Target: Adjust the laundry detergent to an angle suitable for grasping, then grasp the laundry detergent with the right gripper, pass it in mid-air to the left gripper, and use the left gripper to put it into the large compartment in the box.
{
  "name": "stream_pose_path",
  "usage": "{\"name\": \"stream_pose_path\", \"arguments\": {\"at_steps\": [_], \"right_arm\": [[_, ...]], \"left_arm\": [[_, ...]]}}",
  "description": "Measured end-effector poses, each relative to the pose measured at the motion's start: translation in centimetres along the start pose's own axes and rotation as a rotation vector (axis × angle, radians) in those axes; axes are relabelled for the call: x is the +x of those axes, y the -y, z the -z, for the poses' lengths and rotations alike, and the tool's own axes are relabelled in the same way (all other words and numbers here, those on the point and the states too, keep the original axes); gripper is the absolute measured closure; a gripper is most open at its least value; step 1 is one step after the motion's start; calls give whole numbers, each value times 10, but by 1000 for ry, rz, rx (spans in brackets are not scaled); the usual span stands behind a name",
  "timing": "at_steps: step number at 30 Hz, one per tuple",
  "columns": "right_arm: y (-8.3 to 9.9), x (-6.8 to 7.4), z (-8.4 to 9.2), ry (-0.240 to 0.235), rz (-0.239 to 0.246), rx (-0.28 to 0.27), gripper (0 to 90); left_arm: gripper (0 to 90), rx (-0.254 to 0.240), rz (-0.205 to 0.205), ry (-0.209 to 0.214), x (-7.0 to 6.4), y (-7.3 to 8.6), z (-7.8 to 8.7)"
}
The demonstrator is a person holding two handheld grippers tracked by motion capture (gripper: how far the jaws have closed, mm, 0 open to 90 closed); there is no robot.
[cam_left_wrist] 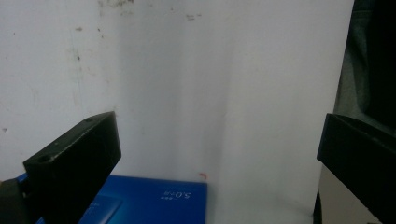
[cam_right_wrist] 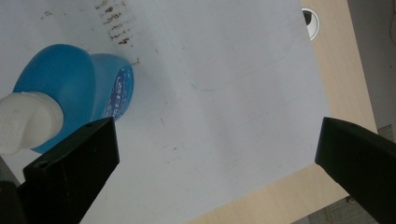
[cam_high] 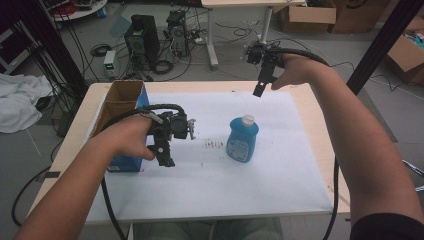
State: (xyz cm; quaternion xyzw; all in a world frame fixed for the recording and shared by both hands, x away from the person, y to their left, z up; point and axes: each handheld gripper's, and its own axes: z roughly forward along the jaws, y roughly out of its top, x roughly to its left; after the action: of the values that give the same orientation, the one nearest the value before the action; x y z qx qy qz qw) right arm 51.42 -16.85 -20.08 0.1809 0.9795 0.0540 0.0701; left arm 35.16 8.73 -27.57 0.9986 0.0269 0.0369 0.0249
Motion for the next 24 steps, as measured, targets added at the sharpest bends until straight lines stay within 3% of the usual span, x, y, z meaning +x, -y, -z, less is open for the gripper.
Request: {"name": "stream_pose_path", "arguments": {"at_steps": [24], "right_arm": [[-15, 0, -1, 9, 10, 18, 0]], "left_arm": [[1, 8, -6, -13, 2, 4, 8]]}}
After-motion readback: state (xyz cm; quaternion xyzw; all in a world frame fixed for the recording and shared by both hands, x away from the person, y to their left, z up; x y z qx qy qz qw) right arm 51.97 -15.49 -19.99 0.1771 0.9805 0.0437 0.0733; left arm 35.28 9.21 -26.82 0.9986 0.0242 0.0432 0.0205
